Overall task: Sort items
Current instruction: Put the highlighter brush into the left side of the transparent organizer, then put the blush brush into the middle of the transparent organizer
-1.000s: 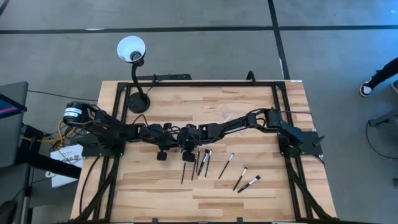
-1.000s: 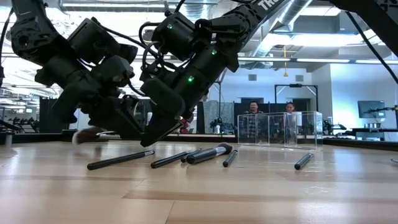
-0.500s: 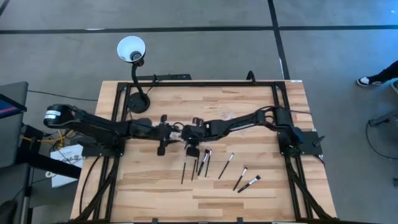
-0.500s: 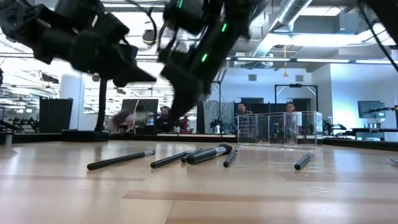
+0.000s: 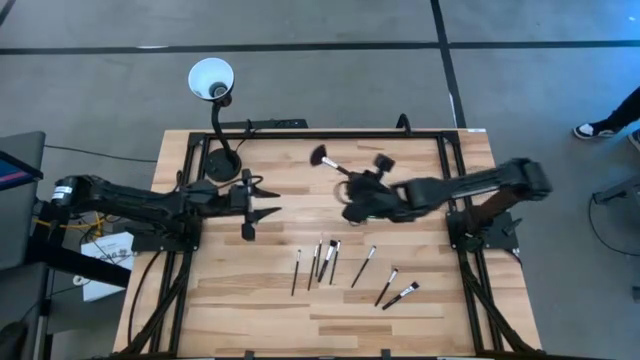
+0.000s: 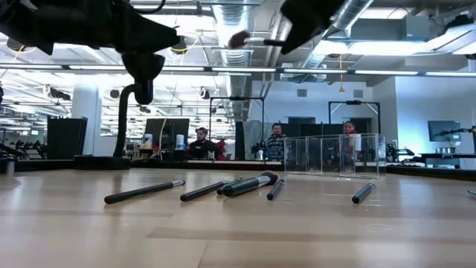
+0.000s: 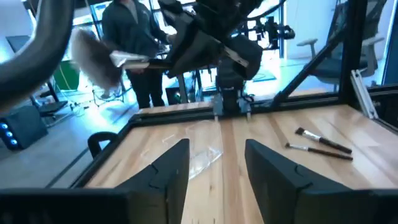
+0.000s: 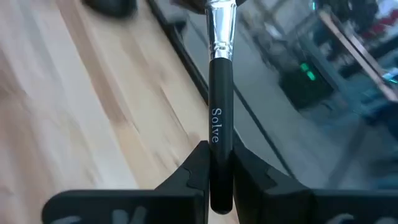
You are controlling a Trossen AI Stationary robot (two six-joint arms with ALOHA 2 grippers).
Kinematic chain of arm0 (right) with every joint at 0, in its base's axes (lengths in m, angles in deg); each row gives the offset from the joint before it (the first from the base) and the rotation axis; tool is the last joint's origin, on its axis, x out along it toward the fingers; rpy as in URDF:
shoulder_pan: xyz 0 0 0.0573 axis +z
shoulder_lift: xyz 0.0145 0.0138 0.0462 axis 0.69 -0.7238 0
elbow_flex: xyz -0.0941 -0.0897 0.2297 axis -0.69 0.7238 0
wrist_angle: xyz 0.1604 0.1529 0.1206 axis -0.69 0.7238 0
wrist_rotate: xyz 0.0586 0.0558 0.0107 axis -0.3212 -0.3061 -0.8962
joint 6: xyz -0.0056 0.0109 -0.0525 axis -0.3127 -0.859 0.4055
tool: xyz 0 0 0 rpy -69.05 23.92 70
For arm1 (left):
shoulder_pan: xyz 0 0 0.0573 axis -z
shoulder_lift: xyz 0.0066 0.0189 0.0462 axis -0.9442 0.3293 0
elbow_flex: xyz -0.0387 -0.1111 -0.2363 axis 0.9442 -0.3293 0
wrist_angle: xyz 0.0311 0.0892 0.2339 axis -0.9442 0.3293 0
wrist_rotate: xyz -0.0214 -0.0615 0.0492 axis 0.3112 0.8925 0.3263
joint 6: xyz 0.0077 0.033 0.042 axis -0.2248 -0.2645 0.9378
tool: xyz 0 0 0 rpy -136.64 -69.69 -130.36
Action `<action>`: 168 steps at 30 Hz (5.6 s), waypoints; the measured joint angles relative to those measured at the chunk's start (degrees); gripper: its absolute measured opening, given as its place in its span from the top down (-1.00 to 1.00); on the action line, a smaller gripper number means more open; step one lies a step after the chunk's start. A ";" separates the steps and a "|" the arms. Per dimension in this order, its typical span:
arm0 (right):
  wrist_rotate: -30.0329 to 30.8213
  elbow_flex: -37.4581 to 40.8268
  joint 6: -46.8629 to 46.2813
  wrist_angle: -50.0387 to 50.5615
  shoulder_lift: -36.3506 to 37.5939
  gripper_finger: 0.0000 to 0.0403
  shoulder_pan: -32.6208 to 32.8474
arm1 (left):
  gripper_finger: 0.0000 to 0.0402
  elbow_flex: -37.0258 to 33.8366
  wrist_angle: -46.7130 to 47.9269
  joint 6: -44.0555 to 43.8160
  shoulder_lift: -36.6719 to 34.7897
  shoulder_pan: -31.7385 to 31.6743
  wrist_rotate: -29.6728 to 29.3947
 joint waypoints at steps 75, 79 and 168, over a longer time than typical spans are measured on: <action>-30.20 28.75 19.51 -66.82 0.63 0.67 -9.78 | 0.82 13.95 -34.12 -4.32 34.26 -8.17 7.25; -29.70 28.83 12.42 -52.12 7.69 0.67 -8.90 | 0.83 13.95 -34.37 -2.68 34.02 -8.23 3.56; -46.84 27.68 -18.29 -10.93 17.12 0.31 3.82 | 0.44 19.53 18.90 5.66 16.10 -13.68 5.59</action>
